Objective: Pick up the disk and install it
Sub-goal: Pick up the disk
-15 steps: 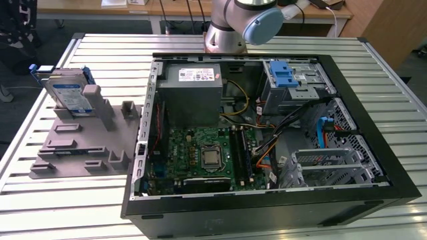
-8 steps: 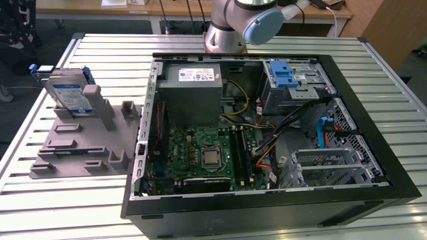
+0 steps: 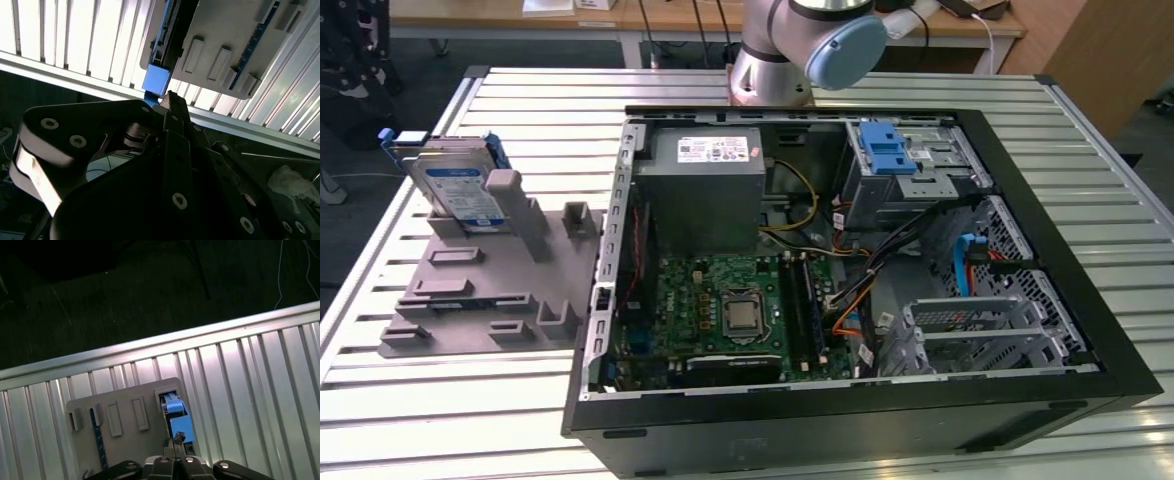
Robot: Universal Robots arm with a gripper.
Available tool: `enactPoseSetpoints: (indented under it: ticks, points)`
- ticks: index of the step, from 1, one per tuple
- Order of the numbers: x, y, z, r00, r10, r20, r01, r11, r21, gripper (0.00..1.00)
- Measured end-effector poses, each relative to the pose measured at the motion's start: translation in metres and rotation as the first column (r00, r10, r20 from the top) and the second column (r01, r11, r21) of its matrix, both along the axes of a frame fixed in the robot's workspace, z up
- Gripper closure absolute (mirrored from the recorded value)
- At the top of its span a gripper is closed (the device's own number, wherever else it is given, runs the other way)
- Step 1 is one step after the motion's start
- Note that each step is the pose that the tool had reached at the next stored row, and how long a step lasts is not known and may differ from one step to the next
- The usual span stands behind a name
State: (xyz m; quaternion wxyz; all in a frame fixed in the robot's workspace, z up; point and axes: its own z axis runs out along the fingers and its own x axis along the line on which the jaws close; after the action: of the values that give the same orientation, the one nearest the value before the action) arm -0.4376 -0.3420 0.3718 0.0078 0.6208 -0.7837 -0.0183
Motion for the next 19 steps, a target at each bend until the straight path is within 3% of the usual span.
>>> enactPoseSetpoints:
  ticks: [5,10,14,19]
  points:
    - [0.0,0.0004,-0.0002,1.0,0.001,0.0001,-0.001,1.0,-0.0001,0.89]
    - [0.0,0.0063,-0.0017,1.0,0.003,-0.0001,-0.003,1.0,-0.0012,0.89]
    - [0.0,0.0089,-0.005,1.0,0.009,0.0001,-0.009,1.0,-0.0011,0.65]
    - [-0.0004,0.0093,-0.0122,0.9978,0.066,0.0006,-0.066,0.9978,-0.0012,0.53]
